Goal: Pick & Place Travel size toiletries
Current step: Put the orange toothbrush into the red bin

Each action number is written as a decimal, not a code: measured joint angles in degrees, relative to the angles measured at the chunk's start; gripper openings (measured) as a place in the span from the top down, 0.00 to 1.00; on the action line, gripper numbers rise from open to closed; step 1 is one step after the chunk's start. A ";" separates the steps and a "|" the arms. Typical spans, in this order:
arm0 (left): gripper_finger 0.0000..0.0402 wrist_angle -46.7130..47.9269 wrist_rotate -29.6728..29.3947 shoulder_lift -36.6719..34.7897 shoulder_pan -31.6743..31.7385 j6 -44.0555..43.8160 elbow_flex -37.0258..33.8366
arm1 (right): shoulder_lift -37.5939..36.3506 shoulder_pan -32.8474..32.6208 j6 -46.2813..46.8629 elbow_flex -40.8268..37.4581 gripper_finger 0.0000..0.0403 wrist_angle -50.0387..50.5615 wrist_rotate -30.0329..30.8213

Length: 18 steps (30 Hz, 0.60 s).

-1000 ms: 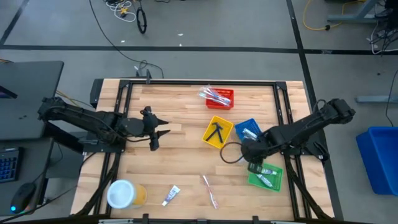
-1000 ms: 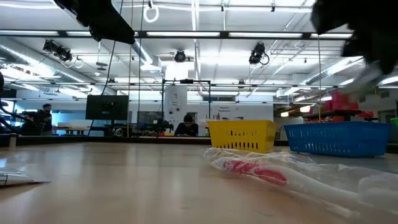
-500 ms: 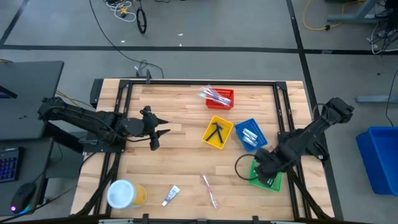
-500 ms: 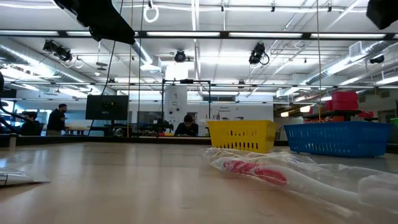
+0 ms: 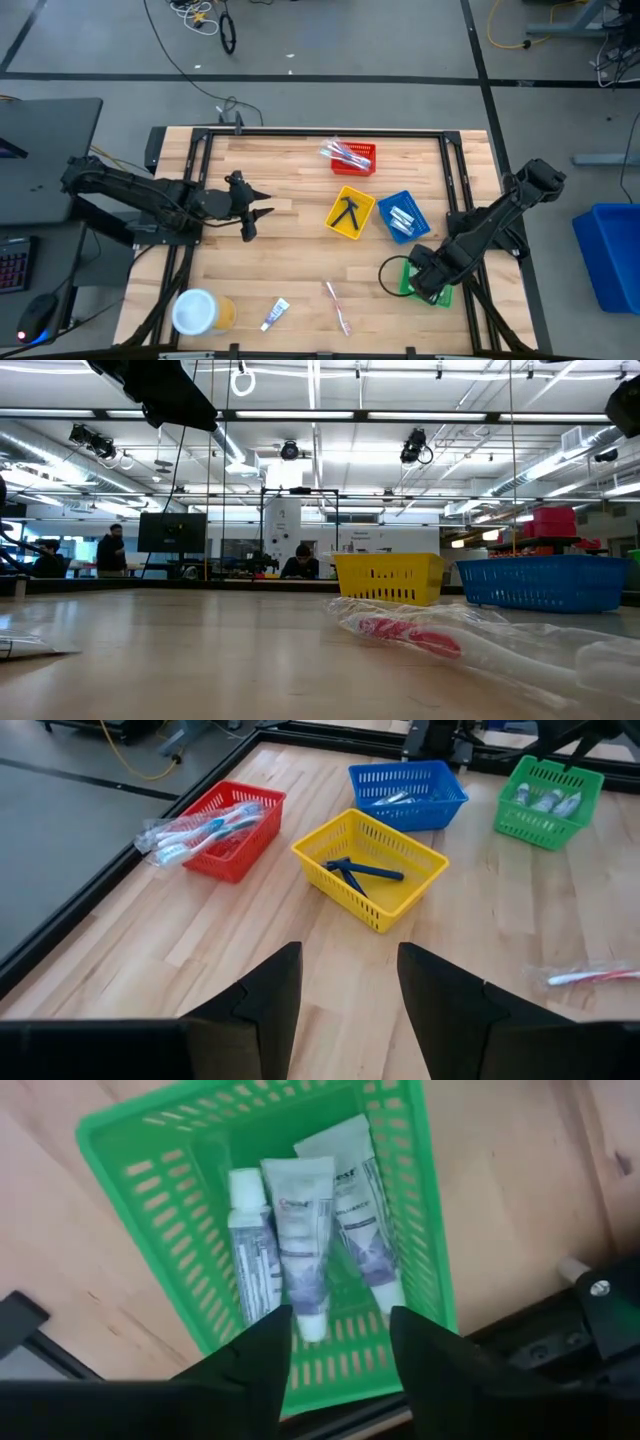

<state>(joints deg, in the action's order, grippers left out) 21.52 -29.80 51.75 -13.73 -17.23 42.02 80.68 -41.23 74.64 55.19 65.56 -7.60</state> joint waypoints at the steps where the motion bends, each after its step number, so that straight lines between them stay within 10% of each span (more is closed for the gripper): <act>1: 0.56 0.00 0.00 0.00 0.02 -0.14 0.00 | -0.07 0.16 -0.06 -0.01 0.54 -0.05 0.01; 18: 0.56 -9.07 12.75 1.79 0.00 3.71 0.09 | -0.15 5.74 -3.96 0.01 0.53 -24.73 1.25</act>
<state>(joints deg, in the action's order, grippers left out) 12.45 -17.05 53.54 -13.74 -13.51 42.11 80.53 -35.48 70.69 55.20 40.83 -6.35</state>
